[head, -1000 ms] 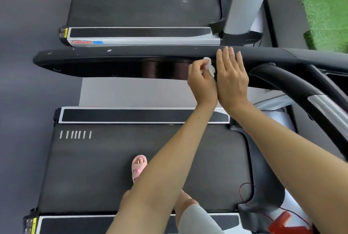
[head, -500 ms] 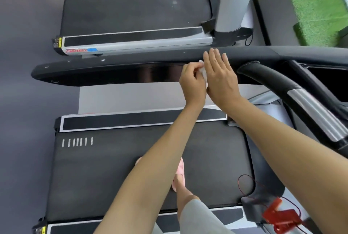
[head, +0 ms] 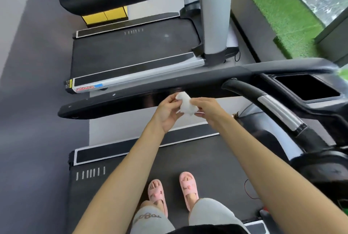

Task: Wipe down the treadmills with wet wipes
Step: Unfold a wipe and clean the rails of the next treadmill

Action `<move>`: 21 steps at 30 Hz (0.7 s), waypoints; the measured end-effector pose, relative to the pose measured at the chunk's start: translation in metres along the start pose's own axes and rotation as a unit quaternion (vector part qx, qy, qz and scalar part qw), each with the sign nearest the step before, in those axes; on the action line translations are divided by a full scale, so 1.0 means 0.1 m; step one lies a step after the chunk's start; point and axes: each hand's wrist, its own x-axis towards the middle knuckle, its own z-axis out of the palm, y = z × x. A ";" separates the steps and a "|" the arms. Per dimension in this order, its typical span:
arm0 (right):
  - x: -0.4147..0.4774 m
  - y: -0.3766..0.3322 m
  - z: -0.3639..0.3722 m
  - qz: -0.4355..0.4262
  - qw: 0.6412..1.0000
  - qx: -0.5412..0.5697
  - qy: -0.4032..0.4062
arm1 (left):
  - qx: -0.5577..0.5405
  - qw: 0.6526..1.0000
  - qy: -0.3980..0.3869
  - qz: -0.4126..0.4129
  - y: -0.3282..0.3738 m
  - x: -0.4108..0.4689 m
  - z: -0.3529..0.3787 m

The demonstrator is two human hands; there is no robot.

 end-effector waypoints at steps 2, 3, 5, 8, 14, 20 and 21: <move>-0.01 0.00 0.00 -0.004 1.000 0.012 0.013 | -0.013 1.000 0.006 -0.017 0.02 -0.04 -0.01; -0.02 -0.01 -0.01 -0.003 1.000 0.022 0.023 | -0.030 0.999 0.002 -0.032 0.03 -0.07 0.00; -0.02 -0.01 -0.01 -0.005 0.999 0.030 0.025 | -0.006 0.997 -0.013 -0.071 0.02 -0.11 0.01; -0.04 -0.02 -0.02 -0.016 1.000 0.010 0.001 | 0.115 0.990 0.003 -0.083 -0.05 -0.10 0.07; -0.07 -0.04 -0.09 -0.017 1.000 -0.012 0.016 | 0.209 0.975 0.044 -0.057 0.01 0.05 0.17; -0.06 -0.02 -0.11 -0.020 0.997 -0.004 0.070 | 0.389 0.919 -0.061 -0.028 0.18 0.26 0.18; -0.06 -0.02 -0.10 -0.024 0.997 -0.001 0.079 | 0.413 0.907 -0.077 -0.010 0.23 0.30 0.19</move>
